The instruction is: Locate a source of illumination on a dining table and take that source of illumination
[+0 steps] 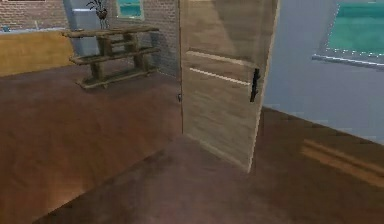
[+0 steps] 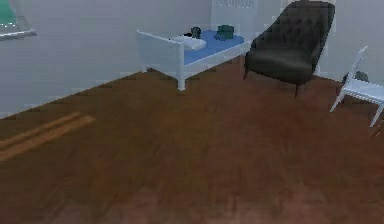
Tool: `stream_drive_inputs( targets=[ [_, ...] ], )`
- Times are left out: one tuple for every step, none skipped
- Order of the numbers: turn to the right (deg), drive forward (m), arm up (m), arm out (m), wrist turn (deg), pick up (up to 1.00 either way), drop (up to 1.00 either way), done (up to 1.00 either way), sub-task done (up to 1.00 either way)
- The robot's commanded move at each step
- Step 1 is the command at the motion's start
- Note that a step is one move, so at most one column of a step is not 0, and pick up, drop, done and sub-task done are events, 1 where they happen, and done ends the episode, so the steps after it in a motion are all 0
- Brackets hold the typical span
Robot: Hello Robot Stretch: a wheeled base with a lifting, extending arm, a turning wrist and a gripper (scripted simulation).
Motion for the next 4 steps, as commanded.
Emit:
stream_drive_inputs(
  targets=[
    [0.0, 0.45, 0.00, 0.00, 0.0, 0.00, 0.00, 0.00, 0.00],
    [-45.0, 0.00, 0.00, 0.00, 0.0, 0.00, 0.00, 0.00, 0.00],
    [0.0, 1.00, 0.00, 0.00, 0.0, 0.00, 0.00, 0.00, 0.00],
    [0.0, 0.50, 0.00, 0.00, 0.0, 0.00, 0.00, 0.00, 0.00]
  ],
)
